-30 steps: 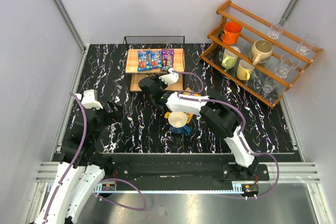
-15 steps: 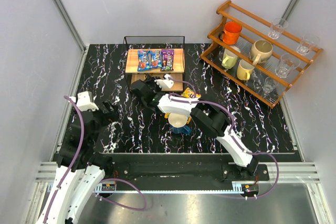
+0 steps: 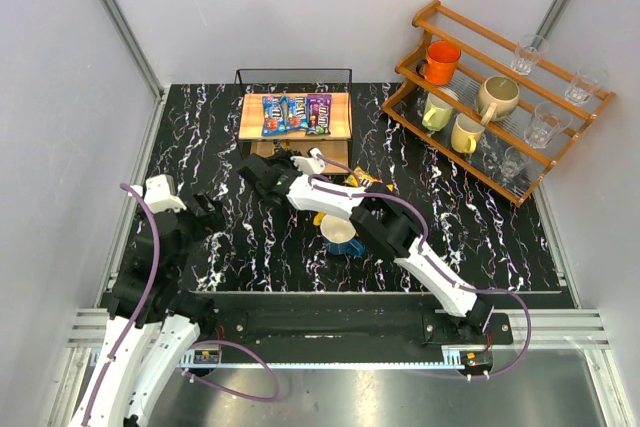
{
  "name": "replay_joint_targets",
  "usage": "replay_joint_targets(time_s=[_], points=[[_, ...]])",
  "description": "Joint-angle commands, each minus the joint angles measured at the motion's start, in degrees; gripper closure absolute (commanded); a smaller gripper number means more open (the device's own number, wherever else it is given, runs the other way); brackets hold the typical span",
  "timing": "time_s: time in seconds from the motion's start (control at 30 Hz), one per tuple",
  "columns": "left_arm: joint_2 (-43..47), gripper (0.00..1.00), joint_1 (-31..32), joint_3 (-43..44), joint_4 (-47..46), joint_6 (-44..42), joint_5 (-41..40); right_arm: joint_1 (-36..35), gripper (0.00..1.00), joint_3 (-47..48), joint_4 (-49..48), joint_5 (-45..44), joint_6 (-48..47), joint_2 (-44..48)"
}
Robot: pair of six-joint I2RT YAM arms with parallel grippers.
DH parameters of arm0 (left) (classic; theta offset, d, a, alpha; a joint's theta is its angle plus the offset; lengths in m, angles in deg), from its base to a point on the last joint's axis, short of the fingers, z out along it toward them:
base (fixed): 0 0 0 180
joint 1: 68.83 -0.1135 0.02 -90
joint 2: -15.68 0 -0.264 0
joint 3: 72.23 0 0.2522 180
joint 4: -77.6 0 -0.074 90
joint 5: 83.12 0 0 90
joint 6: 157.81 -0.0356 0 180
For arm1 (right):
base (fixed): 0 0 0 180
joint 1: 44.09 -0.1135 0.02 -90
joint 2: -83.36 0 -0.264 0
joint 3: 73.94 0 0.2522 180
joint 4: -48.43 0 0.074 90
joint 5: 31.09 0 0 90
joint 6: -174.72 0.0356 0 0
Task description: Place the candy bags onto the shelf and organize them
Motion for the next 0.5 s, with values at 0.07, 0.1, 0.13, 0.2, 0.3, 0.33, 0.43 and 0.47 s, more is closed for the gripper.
replay_joint_targets(time_s=[0.07, 0.1, 0.13, 0.2, 0.3, 0.33, 0.43, 0.47], points=[[0.7, 0.01, 0.3, 2.5, -1.4, 0.2, -1.5, 0.0, 0.98, 8.7, 9.6, -2.2, 6.9, -3.9], [0.7, 0.01, 0.3, 2.5, -1.4, 0.2, -1.5, 0.0, 0.96, 10.2, 10.2, -2.1, 7.1, -4.5], [0.7, 0.01, 0.4, 2.4, -1.3, 0.2, -1.5, 0.0, 0.9, 10.8, 11.4, -1.9, 7.4, -5.2], [0.7, 0.01, 0.4, 2.5, -1.4, 0.1, -1.5, 0.0, 0.83, 11.8, 11.8, -1.7, 7.9, -5.8], [0.7, 0.01, 0.4, 2.4, -1.4, 0.1, -1.5, 0.0, 0.56, 13.2, 12.1, -1.5, 7.5, -6.5], [0.7, 0.01, 0.4, 2.5, -1.3, 0.1, -1.5, 0.0, 0.54, 13.2, 12.2, -1.6, 7.1, -6.6], [0.7, 0.01, 0.4, 2.5, -1.3, 0.1, -1.5, 0.0, 0.48, 12.4, 12.5, -2.0, 6.6, -5.5], [0.7, 0.01, 0.4, 2.6, -1.3, 0.1, -1.5, 0.0, 0.48, 11.7, 12.5, -2.0, 6.6, -4.9]])
